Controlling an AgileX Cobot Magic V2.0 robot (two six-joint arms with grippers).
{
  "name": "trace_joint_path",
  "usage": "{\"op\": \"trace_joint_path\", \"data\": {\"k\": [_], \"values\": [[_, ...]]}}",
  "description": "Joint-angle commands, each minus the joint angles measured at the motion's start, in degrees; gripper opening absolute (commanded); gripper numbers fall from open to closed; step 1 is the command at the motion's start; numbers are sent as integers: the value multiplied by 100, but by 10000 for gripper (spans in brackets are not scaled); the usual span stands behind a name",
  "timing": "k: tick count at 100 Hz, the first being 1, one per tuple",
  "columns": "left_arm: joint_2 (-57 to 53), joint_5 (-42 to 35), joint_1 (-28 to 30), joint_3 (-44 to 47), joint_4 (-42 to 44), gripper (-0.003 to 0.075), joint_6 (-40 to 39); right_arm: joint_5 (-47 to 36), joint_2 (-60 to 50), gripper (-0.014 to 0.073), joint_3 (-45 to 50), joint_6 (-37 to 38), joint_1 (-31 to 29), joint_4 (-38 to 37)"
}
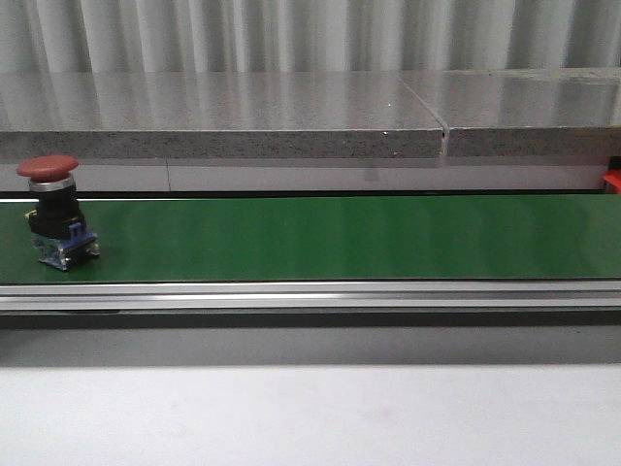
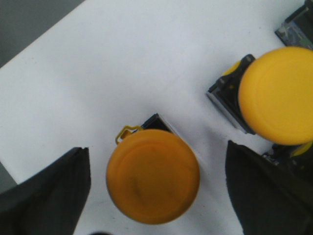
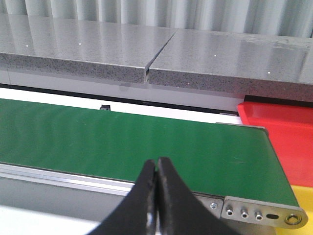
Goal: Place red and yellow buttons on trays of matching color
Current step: 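Grasp a yellow-capped button with the left gripper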
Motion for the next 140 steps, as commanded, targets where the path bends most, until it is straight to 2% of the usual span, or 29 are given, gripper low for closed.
{"op": "trace_joint_path", "data": {"k": [1,18,31,77,91,106,122,140], "values": [[-181,-183,13,-157,54,443,-56,-418,-55,-69,-85,-6,0,-45],[-181,-174,13,-157,54,148,-56,-418,-55,-69,-85,-6,0,-45],[-298,-83,13,-157,54,-23,-56,-418,-55,-69,-85,-6,0,-45],[-2154,269,-135,-157,105,-21,93,-418,-55,-69,-85,-6,0,-45],[-2607,223,-738,-169,105,-21,428,-418,-55,-69,-85,-6,0,-45],[-2612,418,-1626,-423,105,-21,739,-418,-55,-69,-85,-6,0,-45],[-2292,797,-2377,-910,116,-21,1110,-418,-55,-69,-85,-6,0,-45],[-1613,1144,-2796,-1460,116,-21,1176,-418,-55,-69,-85,-6,0,-45]]}}
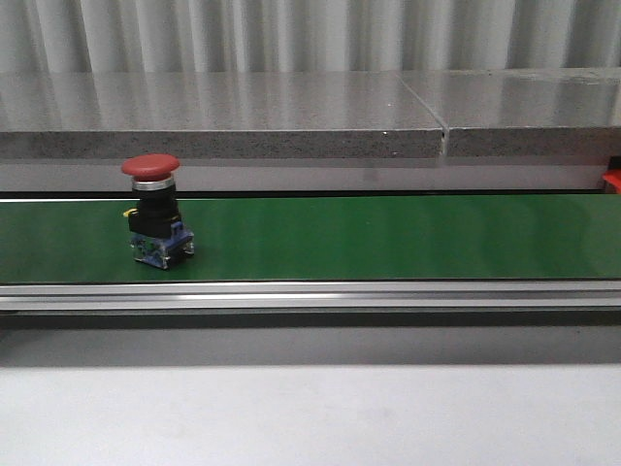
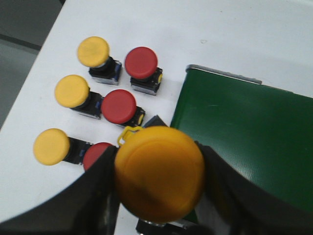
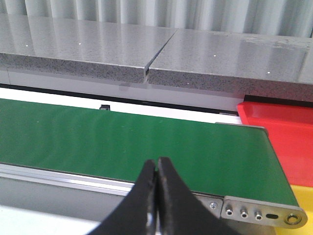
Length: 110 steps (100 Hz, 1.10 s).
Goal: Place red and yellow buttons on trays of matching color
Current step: 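Grasp a yellow-capped button with the left gripper, then place the yellow button on the belt and open the left gripper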
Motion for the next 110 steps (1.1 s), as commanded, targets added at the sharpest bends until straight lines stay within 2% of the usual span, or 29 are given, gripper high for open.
{"op": "trace_joint_path", "data": {"k": [1,40,64,110], "values": [[209,1,-190,-455,56,-21,36,-418,-55,-69,-85,-6,0,-45],[1161,156,-338,-797,-147,-21,176,-418,-55,-69,-85,-6,0,-45],[1224,130,-338,-797,-668,-20,538,-418,-55,-69,-85,-6,0,-45],[1224,251,-338,-797,-694,-19,590,-418,-55,-69,-85,-6,0,-45]]}}
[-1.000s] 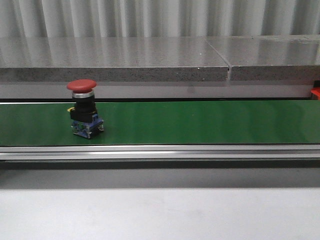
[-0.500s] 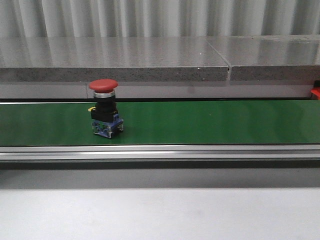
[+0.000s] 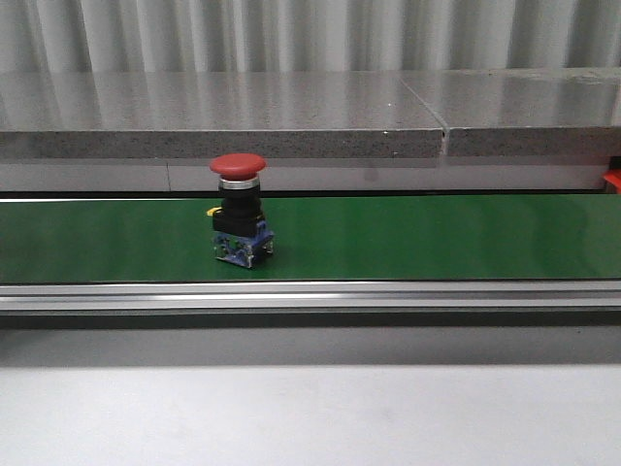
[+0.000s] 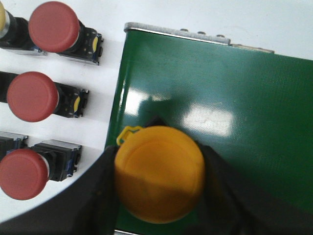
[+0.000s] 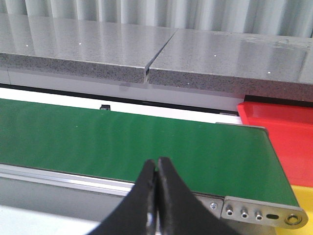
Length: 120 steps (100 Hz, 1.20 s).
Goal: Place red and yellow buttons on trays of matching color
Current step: 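Place the yellow button on the belt and open the left gripper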
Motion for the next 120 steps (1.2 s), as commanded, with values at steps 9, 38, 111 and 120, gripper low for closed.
{"op": "trace_joint_path", "data": {"k": [9,38,111,120], "values": [[-208,-128,-38,-193,-6,-18,9,-418,-55,-69,-85,-6,0,-45],[-7,33,-38,-193,-97,289,99,-418,-55,-69,-85,-6,0,-45],[-1550,-123,-848,-733,-121,669,354,-418,-55,-69,-85,-6,0,-45],[-2008,-176,-1006,-603,-121,669,354,-418,-55,-69,-85,-6,0,-45]]}}
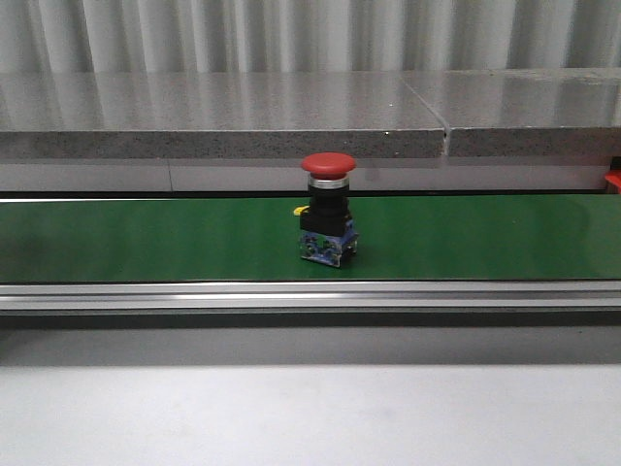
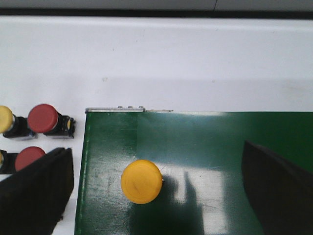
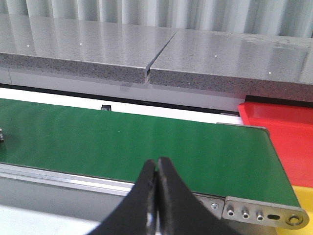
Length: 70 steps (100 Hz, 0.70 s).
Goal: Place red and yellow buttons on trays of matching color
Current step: 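Place the yellow button on the belt and open the left gripper, then lower the right gripper over the red button arriving on the belt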
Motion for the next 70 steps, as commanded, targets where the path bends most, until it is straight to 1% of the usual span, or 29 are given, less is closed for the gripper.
{"op": "trace_joint_path", "data": {"k": [1,15,29,38,65,70], "values": [[-647,-373,-180,-39,44,669,-2,-418,-55,-69,-85,-6,0,-45],[-1541,-795,-359,584,34,669,-2,-418,-55,-69,-85,-6,0,-45],[-2585,-1360,-456,1521,9,669,-2,-418,-55,-69,-85,-6,0,-45],[-3230,-1592,-455,2162,-3,669,-2,-418,-55,-69,-85,-6,0,-45],[-5115,-1786,-455,3824,-3,668,-2,-418,-55,-69,-85,-6,0,-45],[-5383,-1797,-455,4048,-3,651,-2,-418,-55,-69,-85,-6,0,-45]]}}
